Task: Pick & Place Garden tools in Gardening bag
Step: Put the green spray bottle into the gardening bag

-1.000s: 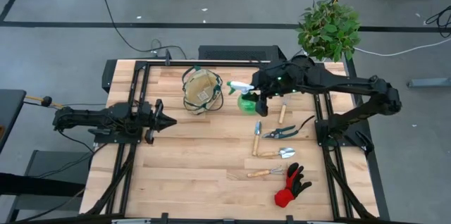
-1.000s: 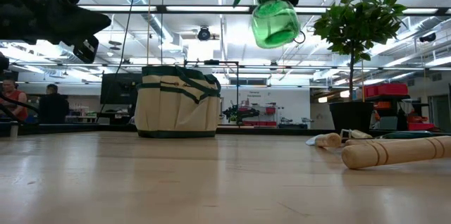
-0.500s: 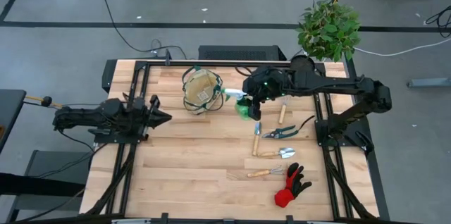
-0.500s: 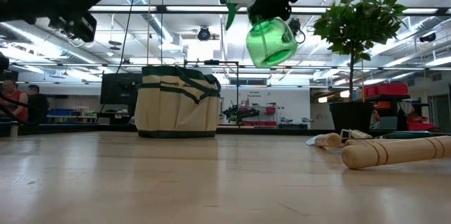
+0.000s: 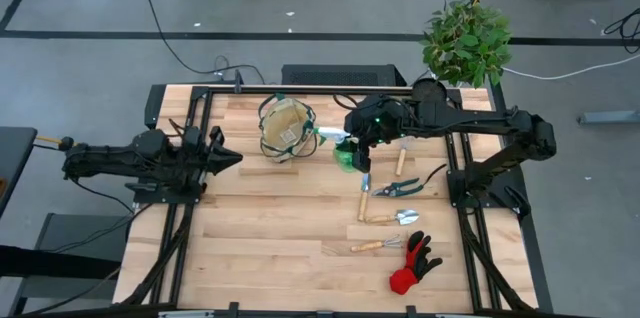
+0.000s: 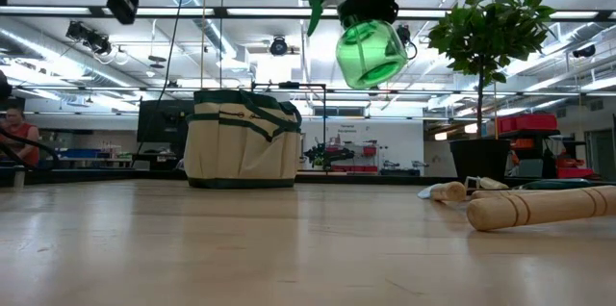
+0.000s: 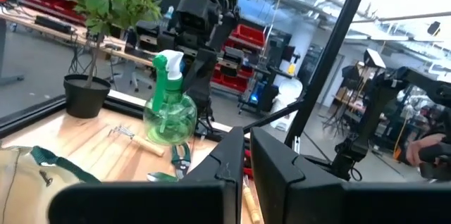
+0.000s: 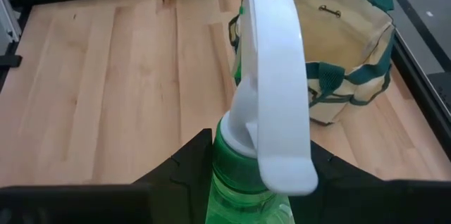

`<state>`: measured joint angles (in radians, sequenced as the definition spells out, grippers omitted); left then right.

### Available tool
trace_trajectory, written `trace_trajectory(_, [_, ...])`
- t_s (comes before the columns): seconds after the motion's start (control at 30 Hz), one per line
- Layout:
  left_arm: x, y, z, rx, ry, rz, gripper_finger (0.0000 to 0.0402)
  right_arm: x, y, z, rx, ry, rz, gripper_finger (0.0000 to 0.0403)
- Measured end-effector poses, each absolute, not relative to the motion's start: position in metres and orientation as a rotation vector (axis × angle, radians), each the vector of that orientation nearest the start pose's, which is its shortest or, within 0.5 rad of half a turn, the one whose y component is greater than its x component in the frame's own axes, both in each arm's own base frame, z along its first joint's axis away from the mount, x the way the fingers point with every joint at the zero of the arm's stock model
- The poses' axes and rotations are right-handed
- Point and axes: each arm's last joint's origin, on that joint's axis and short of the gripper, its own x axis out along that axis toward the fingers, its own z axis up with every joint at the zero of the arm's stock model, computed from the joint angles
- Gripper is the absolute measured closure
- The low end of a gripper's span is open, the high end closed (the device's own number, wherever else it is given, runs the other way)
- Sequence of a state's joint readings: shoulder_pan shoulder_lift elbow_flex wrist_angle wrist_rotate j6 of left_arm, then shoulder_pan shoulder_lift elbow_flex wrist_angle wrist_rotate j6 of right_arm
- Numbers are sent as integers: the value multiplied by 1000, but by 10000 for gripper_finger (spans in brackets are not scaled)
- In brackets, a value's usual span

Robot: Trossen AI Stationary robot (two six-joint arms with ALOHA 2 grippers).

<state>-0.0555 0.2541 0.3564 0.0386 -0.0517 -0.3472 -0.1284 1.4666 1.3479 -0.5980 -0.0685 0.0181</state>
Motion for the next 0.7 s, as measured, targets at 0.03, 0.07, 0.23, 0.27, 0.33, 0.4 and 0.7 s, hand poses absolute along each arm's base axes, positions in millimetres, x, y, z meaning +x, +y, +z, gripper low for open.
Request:
trace_trajectory(0.03, [100, -4, 273, -352, -129, -27, 369, 313, -38, 333, 88, 713, -63, 262])
trace_trajectory(0.07, [102, -4, 279, -349, -125, -25, 369, 313, -38, 333, 88, 714, -62, 262])
trace_trajectory(0.23, [114, -5, 308, -310, -112, -11, 375, 313, -38, 333, 88, 715, -59, 262])
trace_trajectory(0.27, [117, -4, 314, -309, -102, 3, 378, 313, -38, 333, 88, 717, -59, 262])
trace_trajectory(0.33, [122, -4, 324, -299, -69, 30, 386, 313, -38, 333, 88, 718, -59, 262])
trace_trajectory(0.4, [127, -4, 334, -293, -29, 55, 394, 313, -38, 332, 89, 725, -59, 262])
trace_trajectory(0.7, [149, -4, 371, -231, 54, 89, 373, 313, -37, 332, 73, 724, -26, 262])
